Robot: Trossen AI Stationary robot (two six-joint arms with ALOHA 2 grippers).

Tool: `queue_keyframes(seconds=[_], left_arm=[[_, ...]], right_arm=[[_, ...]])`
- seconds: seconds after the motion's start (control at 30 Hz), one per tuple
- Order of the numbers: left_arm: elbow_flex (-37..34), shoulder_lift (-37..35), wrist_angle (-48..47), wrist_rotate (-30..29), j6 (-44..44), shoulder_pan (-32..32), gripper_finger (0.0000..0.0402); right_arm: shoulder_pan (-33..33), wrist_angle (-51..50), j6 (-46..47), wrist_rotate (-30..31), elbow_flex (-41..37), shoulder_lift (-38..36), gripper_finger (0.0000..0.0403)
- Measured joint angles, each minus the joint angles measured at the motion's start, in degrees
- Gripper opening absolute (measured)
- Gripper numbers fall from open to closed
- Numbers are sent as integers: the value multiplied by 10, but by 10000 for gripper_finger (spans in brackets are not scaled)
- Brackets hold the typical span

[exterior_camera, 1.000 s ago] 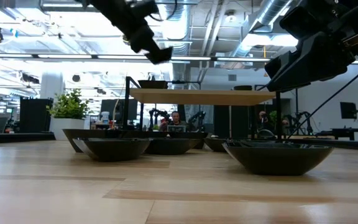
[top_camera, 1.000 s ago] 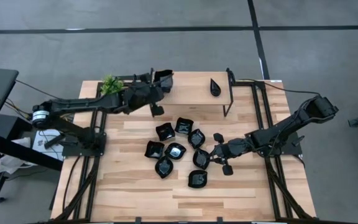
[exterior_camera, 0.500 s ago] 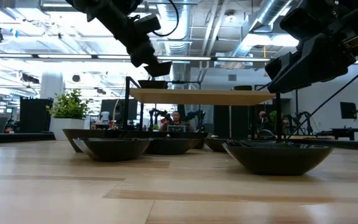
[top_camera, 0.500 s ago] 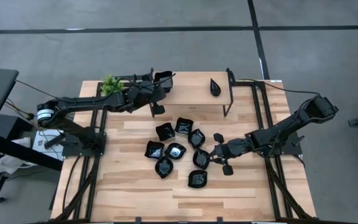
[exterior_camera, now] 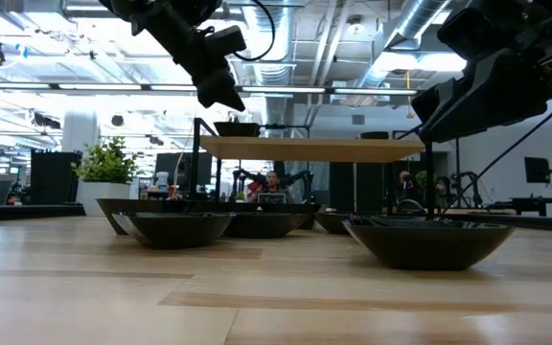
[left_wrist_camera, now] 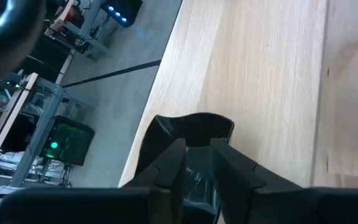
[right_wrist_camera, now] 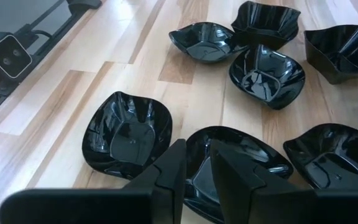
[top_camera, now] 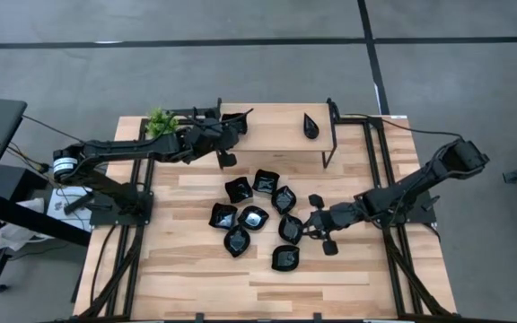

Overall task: Pick & Place Mini shaped plates
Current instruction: Stack the black distorted square plate on top of the black distorted square plate on the shelf

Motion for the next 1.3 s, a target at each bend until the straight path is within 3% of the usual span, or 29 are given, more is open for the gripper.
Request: queue_keyframes(seconds=[0.17, 0.27, 0.33, 0.63, 0.83, 0.93, 1.17, 1.3], left_arm=[[0, -3, -1, -36, 0, -5, 98], [-1, -22, -7, -85, -3, -33, 103], [-1, -46, -18, -87, -31, -65, 104], [0, -140, -228, 40, -237, -261, 104], [-13, -100, -249, 55, -276, -412, 104], [-33, -69, -235, 14, -304, -457, 104], [-69, -7, -227, -2, -445, -477, 104], [-69, 2, -217, -2, -478, -474, 104]], right_arm=[[0, 0, 0, 0, 0, 0, 70], [0, 1, 0, 0, 0, 0, 70], [0, 2, 0, 0, 0, 0, 70], [0, 2, 4, 0, 0, 0, 70], [4, 5, 6, 2, 0, 0, 70], [4, 6, 9, 2, 0, 0, 70], [4, 11, 11, 2, 0, 0, 70], [4, 23, 11, 2, 0, 0, 70]])
